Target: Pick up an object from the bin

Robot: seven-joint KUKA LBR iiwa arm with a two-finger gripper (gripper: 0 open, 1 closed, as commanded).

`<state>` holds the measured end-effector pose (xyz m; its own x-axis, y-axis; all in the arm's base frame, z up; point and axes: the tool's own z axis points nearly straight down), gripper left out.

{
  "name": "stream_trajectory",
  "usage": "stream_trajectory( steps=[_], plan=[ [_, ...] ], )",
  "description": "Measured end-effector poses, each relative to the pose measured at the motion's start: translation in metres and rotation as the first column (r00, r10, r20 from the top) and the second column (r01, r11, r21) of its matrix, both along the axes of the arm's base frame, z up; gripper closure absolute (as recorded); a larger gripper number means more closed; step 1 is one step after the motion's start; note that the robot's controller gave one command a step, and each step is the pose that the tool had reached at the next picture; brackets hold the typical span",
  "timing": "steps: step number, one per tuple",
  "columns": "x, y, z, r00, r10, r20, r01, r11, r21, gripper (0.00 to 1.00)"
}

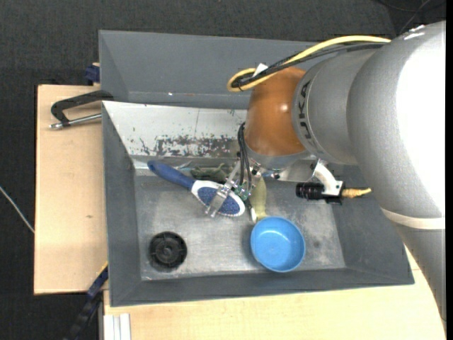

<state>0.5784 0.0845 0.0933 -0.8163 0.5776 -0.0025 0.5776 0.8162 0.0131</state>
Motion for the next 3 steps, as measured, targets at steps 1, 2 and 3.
stream_trajectory(
  steps=[1,2,3],
  plan=[
    [0.002,0.001,0.004,1.0,0.001,0.006,-0.001,1.0,0.001,1.0],
    [0.003,0.003,0.037,1.0,0.005,-0.005,-0.005,1.0,-0.007,1.0],
    [0.005,0.004,0.084,1.0,0.008,-0.002,-0.008,1.0,-0.008,1.0]
  ],
)
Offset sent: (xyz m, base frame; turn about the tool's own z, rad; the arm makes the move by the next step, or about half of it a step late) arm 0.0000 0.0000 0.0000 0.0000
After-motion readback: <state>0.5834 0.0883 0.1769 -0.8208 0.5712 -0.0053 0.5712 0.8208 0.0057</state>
